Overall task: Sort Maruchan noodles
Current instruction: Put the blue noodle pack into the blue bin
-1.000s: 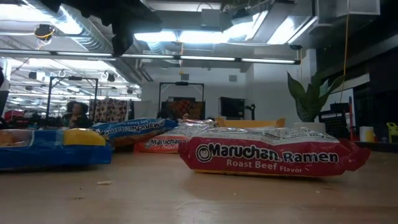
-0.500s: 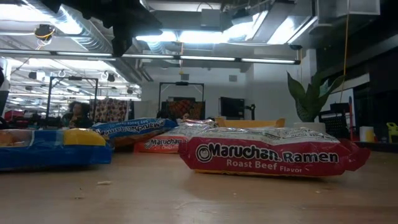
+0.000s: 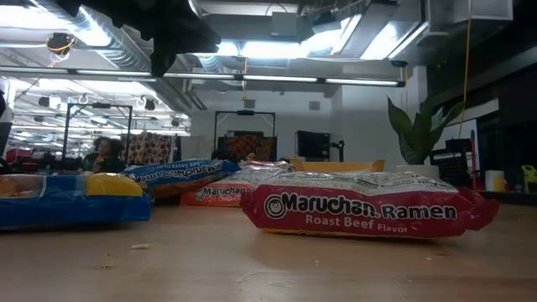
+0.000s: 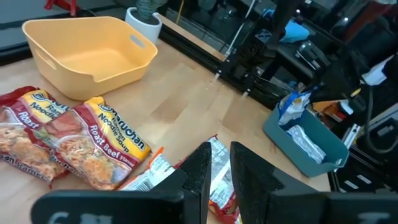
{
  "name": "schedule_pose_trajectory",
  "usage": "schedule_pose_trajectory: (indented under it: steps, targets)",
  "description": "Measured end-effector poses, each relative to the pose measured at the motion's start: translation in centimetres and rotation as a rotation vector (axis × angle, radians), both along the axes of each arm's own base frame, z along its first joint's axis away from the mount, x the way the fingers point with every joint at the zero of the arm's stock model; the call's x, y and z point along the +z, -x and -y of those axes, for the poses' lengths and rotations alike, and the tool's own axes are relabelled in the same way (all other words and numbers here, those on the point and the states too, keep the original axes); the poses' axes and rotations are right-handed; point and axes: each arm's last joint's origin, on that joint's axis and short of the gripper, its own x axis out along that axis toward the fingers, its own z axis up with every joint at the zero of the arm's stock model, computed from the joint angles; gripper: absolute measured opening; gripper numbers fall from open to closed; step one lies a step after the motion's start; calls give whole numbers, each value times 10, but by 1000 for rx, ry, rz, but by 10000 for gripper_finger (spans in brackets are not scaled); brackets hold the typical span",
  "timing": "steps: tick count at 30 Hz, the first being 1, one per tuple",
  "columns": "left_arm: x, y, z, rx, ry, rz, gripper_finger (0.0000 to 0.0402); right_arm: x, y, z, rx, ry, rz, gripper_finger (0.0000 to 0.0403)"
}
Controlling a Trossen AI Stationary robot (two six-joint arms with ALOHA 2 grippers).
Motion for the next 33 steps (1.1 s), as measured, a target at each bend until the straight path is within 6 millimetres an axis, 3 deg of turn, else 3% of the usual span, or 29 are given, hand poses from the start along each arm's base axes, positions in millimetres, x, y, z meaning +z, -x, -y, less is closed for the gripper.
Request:
schedule_pose_trajectory:
  steps: [11,17,21,24,28,33]
  targets:
    - [0,0,0,11,-3,0,54,-18,-8,-10,53,54,-29,33]
    - [-1,0,0,5,49,1,58,-18,-7,-11,45,26,-64,118]
    - [-2,0,4,-118,118,-17,60,-15,-7,-11,44,24,-65,173]
    - [-5,3,8,-241,181,-130,60,4,-8,-10,49,35,-23,196]
    - [-4,10,19,-336,212,-287,60,43,-13,-4,22,42,78,206]
    - [-14,19,42,-408,311,-455,58,82,-33,6,-52,44,362,205]
